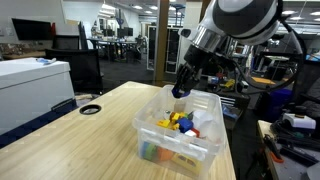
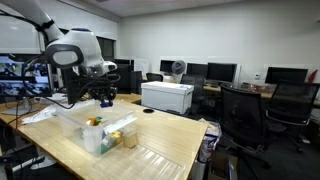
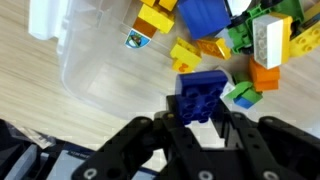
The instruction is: Remove the wooden toy block from the box, then the blue toy block and the white cup from the box
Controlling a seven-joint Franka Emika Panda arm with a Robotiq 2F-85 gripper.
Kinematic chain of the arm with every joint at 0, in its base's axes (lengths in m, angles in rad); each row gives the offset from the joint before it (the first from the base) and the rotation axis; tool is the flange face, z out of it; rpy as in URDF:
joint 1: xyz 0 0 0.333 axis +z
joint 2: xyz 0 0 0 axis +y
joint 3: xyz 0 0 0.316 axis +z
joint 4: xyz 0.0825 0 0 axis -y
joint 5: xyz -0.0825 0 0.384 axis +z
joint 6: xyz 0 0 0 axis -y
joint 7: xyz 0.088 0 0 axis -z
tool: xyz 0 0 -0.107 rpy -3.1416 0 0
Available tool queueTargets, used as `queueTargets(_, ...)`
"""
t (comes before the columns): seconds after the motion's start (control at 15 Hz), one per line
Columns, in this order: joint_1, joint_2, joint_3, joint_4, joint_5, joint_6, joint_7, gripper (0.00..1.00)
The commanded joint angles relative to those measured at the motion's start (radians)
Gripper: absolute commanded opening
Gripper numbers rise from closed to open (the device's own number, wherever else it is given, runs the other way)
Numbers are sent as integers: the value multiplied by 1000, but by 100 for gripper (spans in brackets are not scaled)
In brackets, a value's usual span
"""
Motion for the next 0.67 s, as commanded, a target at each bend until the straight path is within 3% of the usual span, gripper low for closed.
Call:
queueTargets(0.0, 6, -163, -46, -51, 151, -3, -32, 12)
queueTargets(0.27, -26, -255, -156, -63, 229, -14, -37, 12)
queueTargets(0.6, -161, -183, -430, 0, 196, -85, -106, 12)
